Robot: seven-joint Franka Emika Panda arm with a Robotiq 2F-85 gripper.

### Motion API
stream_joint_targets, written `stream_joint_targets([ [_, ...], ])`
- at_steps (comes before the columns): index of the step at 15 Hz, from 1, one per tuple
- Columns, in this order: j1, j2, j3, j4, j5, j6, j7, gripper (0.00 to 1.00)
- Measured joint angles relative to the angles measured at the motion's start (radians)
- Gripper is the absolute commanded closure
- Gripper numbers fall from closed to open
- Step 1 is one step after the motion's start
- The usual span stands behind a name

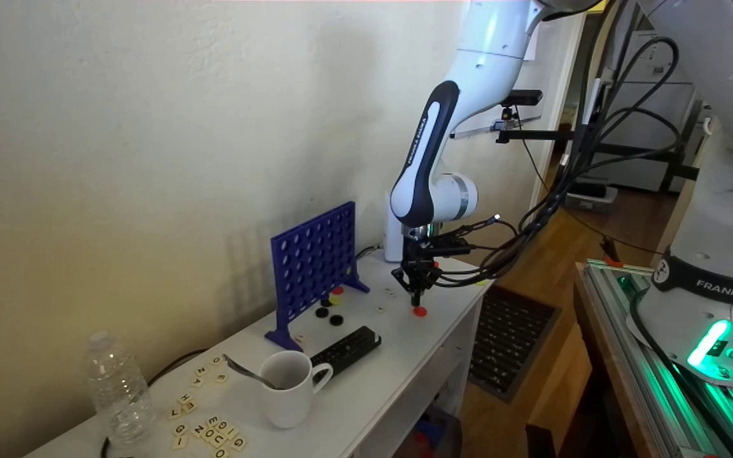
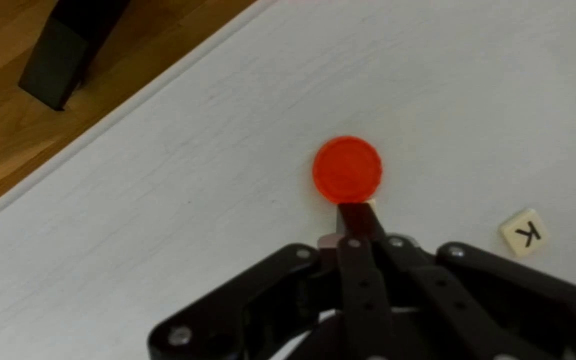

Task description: Move one letter from in front of the token holder and place it on the right side of the table

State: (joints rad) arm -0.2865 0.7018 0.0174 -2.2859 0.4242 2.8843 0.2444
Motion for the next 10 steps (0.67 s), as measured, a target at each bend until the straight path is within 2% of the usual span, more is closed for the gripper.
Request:
stream_joint_targets([
  [3,0.002,-0.001,-0.002,0.002,0.0,0.0,0.001,1.0],
  [6,0.009,0.006,-0.034,0.02,0.001,0.0,0.041,1.0],
  [10,-0.028,0.016,-0.074,0.043,0.042,0.0,0.089,1.0],
])
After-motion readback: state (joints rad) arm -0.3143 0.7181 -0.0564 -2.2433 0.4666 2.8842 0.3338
